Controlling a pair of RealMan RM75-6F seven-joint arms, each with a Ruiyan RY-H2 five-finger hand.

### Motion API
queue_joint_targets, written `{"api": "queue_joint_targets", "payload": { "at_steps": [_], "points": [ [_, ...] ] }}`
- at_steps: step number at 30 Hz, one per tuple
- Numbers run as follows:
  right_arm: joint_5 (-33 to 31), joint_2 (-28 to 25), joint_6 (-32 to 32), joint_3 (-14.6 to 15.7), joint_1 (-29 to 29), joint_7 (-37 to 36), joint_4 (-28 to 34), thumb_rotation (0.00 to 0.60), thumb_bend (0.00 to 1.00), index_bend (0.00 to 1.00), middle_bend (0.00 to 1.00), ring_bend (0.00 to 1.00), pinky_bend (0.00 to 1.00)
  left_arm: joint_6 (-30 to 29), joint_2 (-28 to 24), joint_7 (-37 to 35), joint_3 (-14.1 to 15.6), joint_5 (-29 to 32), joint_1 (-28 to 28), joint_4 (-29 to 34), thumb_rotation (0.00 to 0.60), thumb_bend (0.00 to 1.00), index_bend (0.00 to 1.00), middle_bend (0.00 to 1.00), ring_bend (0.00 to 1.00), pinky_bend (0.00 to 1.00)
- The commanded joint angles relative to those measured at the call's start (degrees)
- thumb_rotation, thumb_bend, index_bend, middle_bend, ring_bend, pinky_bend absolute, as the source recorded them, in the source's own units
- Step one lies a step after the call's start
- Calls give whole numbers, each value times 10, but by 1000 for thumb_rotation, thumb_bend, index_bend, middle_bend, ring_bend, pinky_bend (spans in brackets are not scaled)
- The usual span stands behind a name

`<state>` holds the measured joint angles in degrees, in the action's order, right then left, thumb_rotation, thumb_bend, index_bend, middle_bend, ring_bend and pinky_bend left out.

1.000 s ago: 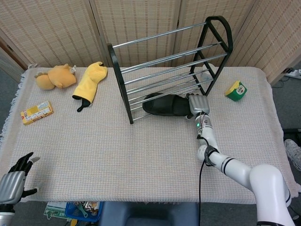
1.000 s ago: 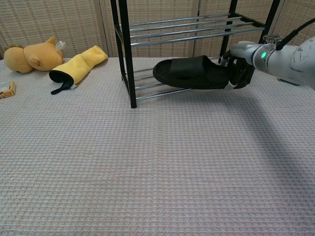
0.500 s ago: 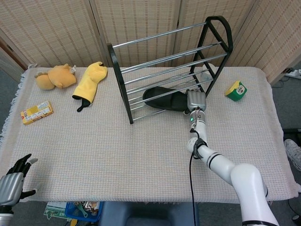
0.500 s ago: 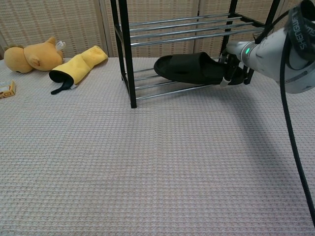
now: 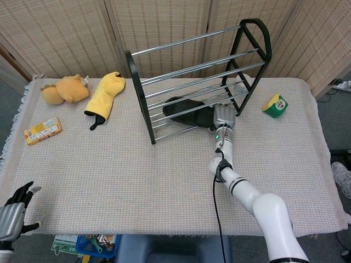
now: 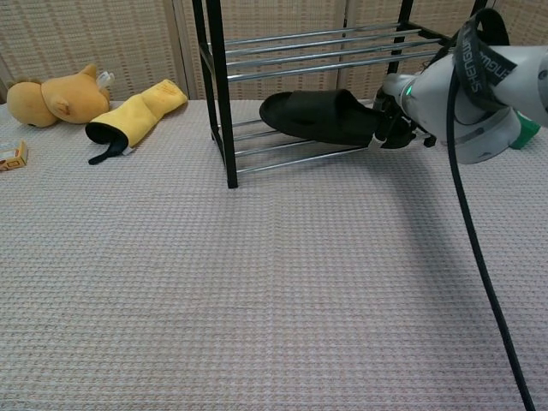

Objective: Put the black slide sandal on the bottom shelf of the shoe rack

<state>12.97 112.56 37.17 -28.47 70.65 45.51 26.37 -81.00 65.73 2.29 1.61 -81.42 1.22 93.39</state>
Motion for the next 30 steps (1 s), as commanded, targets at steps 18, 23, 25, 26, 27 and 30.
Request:
{"api": "queue_joint_targets", "payload": {
  "at_steps": [18,23,25,26,27,30],
  "points": [
    [79,-24,-54,-8,-37,-69,23,600,309,0,98,39,191,5,3,10,1,-5,2,7,600,267,201,84,104,256],
    [78,-31,-64,1,-45,-59,28,600,309,0,102,39,191,5,3,14,1,-7,2,12,600,267,201,84,104,256],
    [79,-34,-66,4,-47,-58,34,600,308,0,111,39,191,6,3,16,2,-7,2,13,600,267,201,84,104,256],
    [81,-37,-68,6,-48,-59,38,600,308,0,116,39,191,6,3,17,2,-6,2,14,600,267,201,84,104,256],
    [85,-40,-69,10,-50,-59,44,600,308,0,120,40,191,7,4,17,2,-5,2,15,600,267,201,84,104,256],
    [98,-49,-69,22,-59,-62,64,600,309,0,132,48,191,8,5,18,3,-6,2,14,600,267,201,84,104,256]
  ]
}}
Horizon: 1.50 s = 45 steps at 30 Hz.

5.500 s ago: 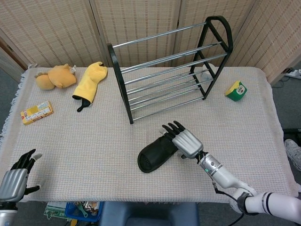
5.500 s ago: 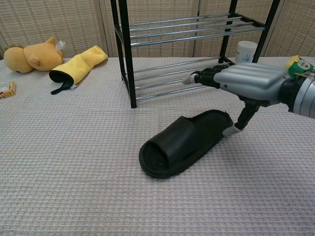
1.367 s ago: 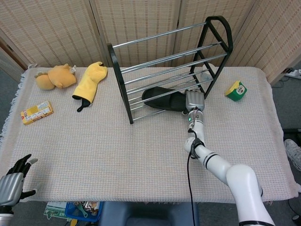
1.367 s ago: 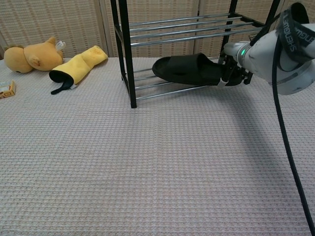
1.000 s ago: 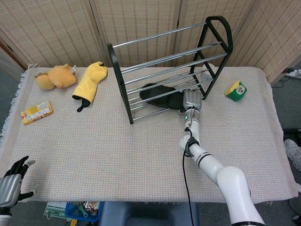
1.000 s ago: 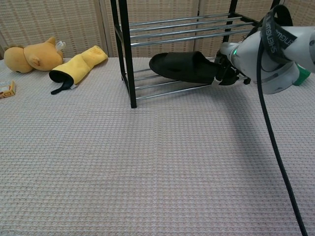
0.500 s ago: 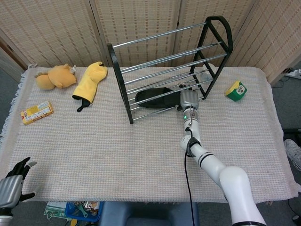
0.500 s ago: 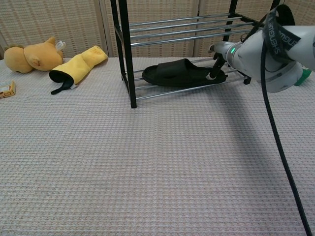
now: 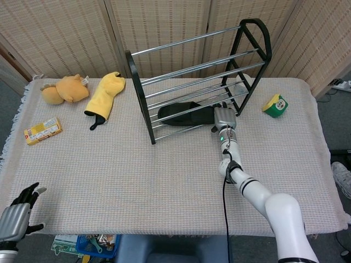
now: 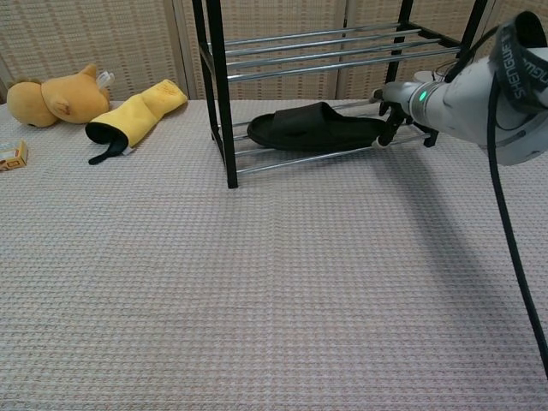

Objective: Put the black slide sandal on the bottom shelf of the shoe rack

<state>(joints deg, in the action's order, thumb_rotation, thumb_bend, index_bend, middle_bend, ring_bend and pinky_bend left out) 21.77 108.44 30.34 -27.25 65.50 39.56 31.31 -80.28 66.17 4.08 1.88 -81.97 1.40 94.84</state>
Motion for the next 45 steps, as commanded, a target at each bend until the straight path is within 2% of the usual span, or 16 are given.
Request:
{"api": "queue_joint_targets", "payload": {
  "at_steps": [1,10,27,37,40,45],
  "points": [
    [14,-12,0,15,-11,-3,23,600,309,0,136,54,191,0,0,1,1,-1,0,0,600,267,201,84,104,256],
    [29,-37,8,44,-35,-15,70,600,309,0,160,71,191,-5,0,-1,1,-6,-2,3,600,267,201,84,104,256],
    [119,-102,23,88,-73,-102,203,600,309,0,167,84,191,-3,1,3,1,-11,1,8,600,267,201,84,104,256],
    [195,-146,51,114,-89,-142,297,600,309,0,169,83,191,-2,2,4,2,-10,1,8,600,267,201,84,104,256],
    [199,-152,61,116,-89,-146,297,600,309,0,173,84,191,-2,2,4,1,-11,2,8,600,267,201,84,104,256],
    [185,-147,69,114,-77,-142,259,600,309,0,173,83,191,-2,2,5,2,-10,1,8,600,267,201,84,104,256]
  ]
}}
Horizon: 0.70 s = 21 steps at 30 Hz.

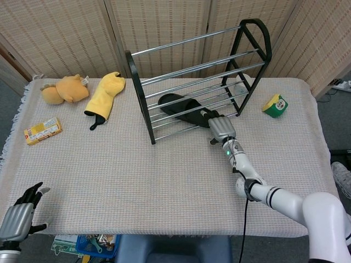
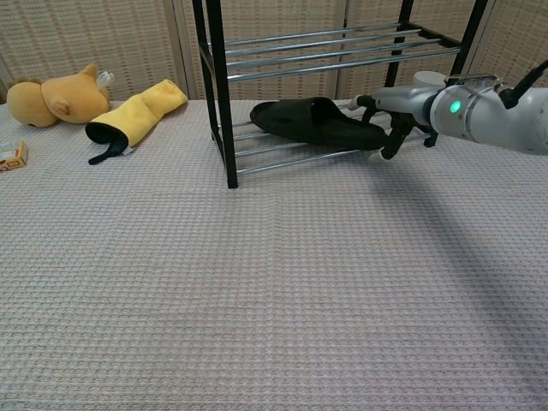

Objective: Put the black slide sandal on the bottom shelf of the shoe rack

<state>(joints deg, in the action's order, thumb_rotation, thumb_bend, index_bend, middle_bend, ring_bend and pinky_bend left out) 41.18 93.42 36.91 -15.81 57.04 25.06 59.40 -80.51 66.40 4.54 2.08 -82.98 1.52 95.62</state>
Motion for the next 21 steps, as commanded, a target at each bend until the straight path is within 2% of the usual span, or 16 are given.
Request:
{"api": "queue_joint_targets", "payload": {
  "at_steps": [1,14,21],
  "points": [
    [-15,7,1,0,11,6,-34,600,309,0,173,83,191,1,0,1,0,1,0,0,600,267,201,84,104,256],
    [-67,94,-55,5,56,36,-200,600,308,0,173,83,160,2,-2,8,1,13,-4,3,600,267,200,84,104,256],
    [-65,118,-80,3,63,33,-243,600,309,0,173,83,160,3,-2,7,2,16,-7,2,600,267,201,84,104,256]
  ]
}}
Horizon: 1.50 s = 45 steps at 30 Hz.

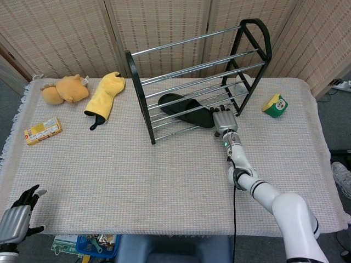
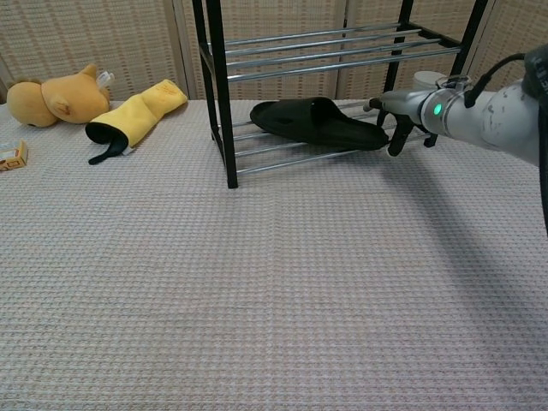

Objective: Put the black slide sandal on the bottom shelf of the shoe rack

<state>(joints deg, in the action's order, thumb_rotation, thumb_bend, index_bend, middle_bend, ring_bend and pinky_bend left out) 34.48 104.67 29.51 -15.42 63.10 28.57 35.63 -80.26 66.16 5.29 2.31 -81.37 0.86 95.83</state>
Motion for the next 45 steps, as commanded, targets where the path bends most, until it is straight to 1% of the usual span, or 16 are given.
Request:
{"api": "queue_joint_targets", "payload": {
  "at_steps": [1,6,14,24,27,31,34,38,41,45],
  "points": [
    [5,6,-7,-1,2,-4,-6,600,309,0,173,83,160,1,0,0,0,0,0,0,600,267,201,84,104,256],
    [31,-2,-5,1,-8,-23,15,600,309,0,173,83,160,2,2,-1,-1,-2,2,-2,600,267,201,84,104,256],
    [88,-40,21,15,-34,-51,90,600,309,0,174,83,160,7,5,-2,-2,-6,7,-3,600,267,200,84,104,256],
    [102,-69,47,18,-49,-55,132,600,309,0,173,83,160,7,6,-3,-3,-6,8,-2,600,267,201,84,104,256],
    [111,-91,64,19,-59,-57,162,600,311,0,173,83,160,7,6,-4,-2,-6,7,-3,600,267,201,84,104,256],
    [143,-139,105,30,-85,-61,240,600,319,0,173,83,160,4,5,-4,-5,-6,8,-4,600,267,200,84,104,256],
    [175,-194,153,48,-120,-60,326,600,323,0,173,83,160,0,1,-2,-10,-9,11,-4,600,267,201,84,104,256],
    [207,-258,216,69,-170,-66,422,600,322,0,173,83,160,-4,-2,0,-18,-15,18,-2,600,267,201,84,104,256],
    [235,-302,267,86,-212,-77,483,600,322,0,173,83,160,-6,-3,4,-23,-21,24,1,600,267,201,84,104,256],
    [282,-348,329,114,-268,-98,534,600,322,0,174,83,160,-3,-4,10,-29,-27,34,7,600,267,201,84,104,256]
  ]
}}
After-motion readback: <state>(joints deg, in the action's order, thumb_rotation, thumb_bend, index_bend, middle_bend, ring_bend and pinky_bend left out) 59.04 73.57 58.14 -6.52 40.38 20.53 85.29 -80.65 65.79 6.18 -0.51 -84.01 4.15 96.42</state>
